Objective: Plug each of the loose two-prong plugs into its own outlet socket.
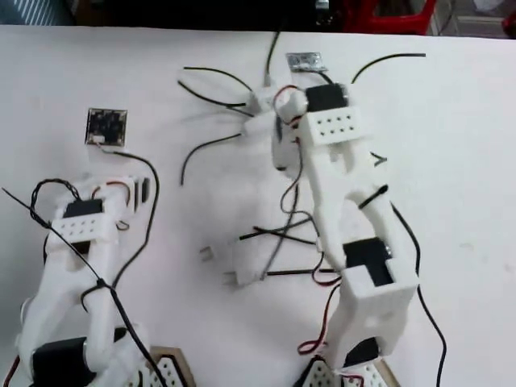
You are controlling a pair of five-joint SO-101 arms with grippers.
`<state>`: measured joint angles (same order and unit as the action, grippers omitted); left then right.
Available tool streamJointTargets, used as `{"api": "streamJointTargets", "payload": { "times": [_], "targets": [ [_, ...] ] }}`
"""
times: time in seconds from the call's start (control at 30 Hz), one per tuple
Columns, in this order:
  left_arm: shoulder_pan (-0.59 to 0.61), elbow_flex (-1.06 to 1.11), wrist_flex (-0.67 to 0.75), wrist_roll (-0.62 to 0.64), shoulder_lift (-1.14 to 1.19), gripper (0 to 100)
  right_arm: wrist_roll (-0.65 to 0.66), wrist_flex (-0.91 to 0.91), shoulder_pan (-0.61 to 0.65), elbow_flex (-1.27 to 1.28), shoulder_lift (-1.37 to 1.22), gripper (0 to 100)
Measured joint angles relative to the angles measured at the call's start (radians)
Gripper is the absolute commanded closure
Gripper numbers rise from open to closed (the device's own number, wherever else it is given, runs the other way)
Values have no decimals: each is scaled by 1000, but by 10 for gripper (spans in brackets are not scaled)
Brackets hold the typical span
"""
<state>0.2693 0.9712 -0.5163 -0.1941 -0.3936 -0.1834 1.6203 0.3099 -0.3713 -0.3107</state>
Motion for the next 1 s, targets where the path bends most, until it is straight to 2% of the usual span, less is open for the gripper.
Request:
{"api": "streamJointTargets", "payload": {
  "times": [0.13,0.23,0.4,0.47,0.57,0.73,1.0],
  "targets": [
    [0,0,0,2,0,789,-261,-43,100,0,2,977],
    [0,0,0,2,0,789,-385,-92,152,0,-18,962],
    [0,0,0,2,0,789,-476,-173,195,2,-103,771],
    [0,0,0,2,0,789,-496,-180,198,2,-117,737],
    [0,0,0,2,0,789,-494,-176,207,2,-117,748],
    [0,0,0,2,0,789,-439,-95,222,2,-115,762],
    [0,0,0,2,0,789,-423,74,255,21,-31,762]
  ]
}}
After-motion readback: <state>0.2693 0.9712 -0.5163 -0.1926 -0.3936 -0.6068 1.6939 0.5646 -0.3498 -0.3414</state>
